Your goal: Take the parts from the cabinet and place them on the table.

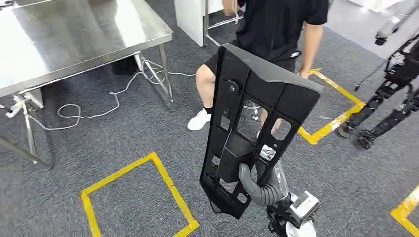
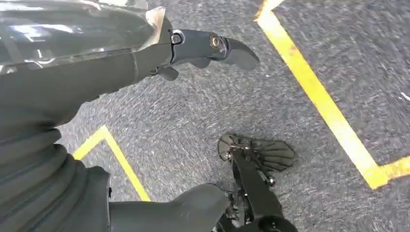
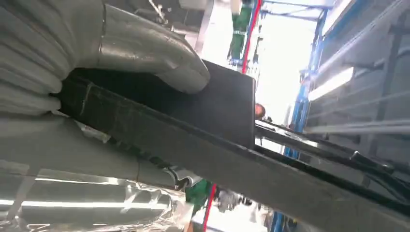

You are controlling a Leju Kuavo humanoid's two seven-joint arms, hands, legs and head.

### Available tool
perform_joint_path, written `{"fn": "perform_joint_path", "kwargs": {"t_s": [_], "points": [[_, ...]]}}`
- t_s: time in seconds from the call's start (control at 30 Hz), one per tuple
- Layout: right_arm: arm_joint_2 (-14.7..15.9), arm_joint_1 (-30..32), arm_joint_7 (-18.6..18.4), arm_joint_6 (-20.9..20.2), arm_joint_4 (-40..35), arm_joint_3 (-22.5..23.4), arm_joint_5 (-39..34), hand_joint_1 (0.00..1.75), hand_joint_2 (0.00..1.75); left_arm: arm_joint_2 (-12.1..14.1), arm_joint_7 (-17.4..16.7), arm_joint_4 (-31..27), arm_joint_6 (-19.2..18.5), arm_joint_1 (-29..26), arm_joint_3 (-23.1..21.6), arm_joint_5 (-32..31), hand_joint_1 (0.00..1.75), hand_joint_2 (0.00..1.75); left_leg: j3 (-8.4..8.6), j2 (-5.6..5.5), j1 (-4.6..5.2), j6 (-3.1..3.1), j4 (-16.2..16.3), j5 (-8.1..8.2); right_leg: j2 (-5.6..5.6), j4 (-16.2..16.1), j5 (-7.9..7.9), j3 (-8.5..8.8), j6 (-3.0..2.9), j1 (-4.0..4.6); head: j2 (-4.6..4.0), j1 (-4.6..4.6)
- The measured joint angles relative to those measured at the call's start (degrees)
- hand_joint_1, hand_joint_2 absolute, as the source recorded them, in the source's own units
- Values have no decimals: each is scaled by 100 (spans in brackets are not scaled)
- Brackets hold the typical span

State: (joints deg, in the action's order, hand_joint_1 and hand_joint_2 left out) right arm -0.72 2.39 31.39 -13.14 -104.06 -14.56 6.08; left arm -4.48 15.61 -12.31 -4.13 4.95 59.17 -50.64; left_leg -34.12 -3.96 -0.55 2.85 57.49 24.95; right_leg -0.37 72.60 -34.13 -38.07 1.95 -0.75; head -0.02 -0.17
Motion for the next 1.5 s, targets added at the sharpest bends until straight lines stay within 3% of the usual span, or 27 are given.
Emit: {"fn": "perform_joint_path", "kwargs": {"t_s": [0.07,0.1,0.23,0.27,0.33,0.37,0.43,0.47,0.5,0.57,0.6,0.63,0.77,0.8,0.87,0.97,1.0,1.07,1.1,1.13,1.17,1.27,1.3,1.33,1.37,1.43,1.5], "points": [[0,0,2,0,0,0,2,175,175,-13,0,0,0,0,0,-11,0,175,18,-160,-4,-21,13,7,124,-991,444,444,113,-35,0,0],[2,-2,0,0,2,-2,2,175,175,-15,-2,0,0,0,0,-11,0,175,-1,-222,-5,-48,27,14,371,-1413,580,609,131,-80,0,4],[-7,-11,2,0,0,-2,4,175,175,-13,-4,0,7,-34,2,-28,0,175,-60,-399,-12,-213,18,1,212,-1436,632,637,-97,-1,0,2],[-15,-27,2,0,0,-4,4,175,175,-4,-4,-2,13,-42,4,-31,0,175,-75,-405,-22,-230,51,22,152,-1478,664,647,-148,-100,0,-2],[-28,-40,2,0,-9,-4,2,175,175,-11,-4,2,9,-42,4,-42,0,175,-242,131,0,-275,443,291,51,-1483,658,666,-234,-71,0,-77],[-28,-36,2,0,-13,0,2,175,175,-9,-4,0,15,-22,4,-42,0,175,-471,259,-18,-301,911,542,-15,-1482,643,668,-255,-48,0,-70],[-22,-30,2,0,-11,5,4,175,175,-9,-4,2,20,-16,5,-42,0,175,-907,341,-25,-339,1769,868,-168,-1480,624,666,-280,-14,0,-79],[-24,-27,2,0,-11,4,4,175,175,-9,-4,2,22,-22,7,-44,0,175,-958,356,-29,-343,1850,823,-230,-1480,617,671,-286,-12,0,-74],[-22,-29,2,0,-11,4,7,175,175,-9,-7,2,24,-24,7,-44,0,175,-874,368,-28,-335,1673,678,-293,-1480,609,679,-293,-2,0,-77],[-24,-30,2,0,-13,4,4,175,175,-9,-7,0,26,-22,7,-44,0,175,-371,488,-19,-282,734,219,-416,-1480,576,723,-290,10,0,-77],[-24,-34,2,0,-13,4,4,175,175,-7,-7,0,28,-19,7,-44,0,175,-61,779,15,-210,211,57,-462,-1481,550,761,-259,23,0,-83],[-24,-33,2,0,-13,7,4,175,175,-2,-7,0,31,0,7,-44,0,175,-23,842,73,-200,129,121,-512,-1470,519,765,-225,93,0,-68],[-24,-66,2,0,-13,4,2,175,175,-4,-2,0,42,-10,20,-44,0,175,-27,560,97,-67,34,78,-727,-1528,488,846,-127,107,2,-79],[-18,-73,-2,0,-13,4,2,175,175,-15,-2,0,39,-19,20,-44,0,175,40,516,19,-29,-30,24,-544,-1434,435,780,-96,105,2,-57],[-13,-66,-2,0,-15,4,-4,175,175,-20,-4,0,41,3,20,-44,0,175,44,392,13,20,-60,-2,-101,-762,112,488,-160,60,0,-44],[6,-32,-9,0,-7,4,-4,175,175,-26,-4,0,39,8,24,-44,0,175,36,147,11,23,-56,2,-7,324,-217,-110,-133,11,0,-24],[7,-30,-9,0,-7,4,-7,175,175,-28,-7,0,39,4,24,-44,0,175,42,68,4,18,-54,5,-6,216,-115,-84,-69,-5,0,-26],[7,-30,-9,0,-7,4,-9,175,175,-35,-7,0,39,4,26,-44,0,175,58,-101,-13,-7,-38,14,41,-633,306,283,93,-57,2,-24],[7,-30,-9,0,-7,4,-7,175,175,-39,-7,0,37,3,26,-42,0,175,53,-179,-20,-42,-13,29,227,-1152,520,508,162,-110,0,-20],[7,-28,-4,0,0,2,-7,175,175,-39,-4,0,37,5,28,-42,0,175,19,-241,4,-95,45,51,469,-1407,575,576,164,-141,0,-9],[7,-16,11,2,2,2,-2,175,175,-39,2,0,37,5,28,-42,0,175,-6,-299,9,-144,71,78,380,-1413,592,593,63,-118,0,-20],[9,2,42,15,7,4,4,175,175,-39,11,0,39,-40,39,-42,0,175,-60,-415,-49,-253,35,32,255,-1404,622,622,-62,-70,0,-24],[-6,-5,53,16,7,0,4,175,175,-37,11,0,42,-46,52,-44,0,175,-64,-295,-67,-269,78,75,189,-1435,646,633,-101,-132,0,-28],[-13,1,57,15,7,0,4,175,175,-44,13,2,35,-43,63,-44,0,175,-131,64,-32,-293,248,176,138,-1437,635,646,-146,-116,0,-61],[-20,7,63,18,7,2,4,175,175,-44,15,2,42,-27,81,-44,0,175,-312,257,-44,-317,604,377,65,-1437,620,652,-214,-93,0,-96],[-17,18,63,18,13,2,4,175,175,-44,20,2,41,-15,85,-44,0,175,-780,345,-64,-345,1517,767,-89,-1436,599,654,-246,-49,0,-92],[-20,33,63,18,22,2,4,175,175,-44,20,2,42,-28,89,-46,0,175,-953,356,-65,-353,1805,744,-231,-1436,584,664,-259,-29,0,-92]]}}
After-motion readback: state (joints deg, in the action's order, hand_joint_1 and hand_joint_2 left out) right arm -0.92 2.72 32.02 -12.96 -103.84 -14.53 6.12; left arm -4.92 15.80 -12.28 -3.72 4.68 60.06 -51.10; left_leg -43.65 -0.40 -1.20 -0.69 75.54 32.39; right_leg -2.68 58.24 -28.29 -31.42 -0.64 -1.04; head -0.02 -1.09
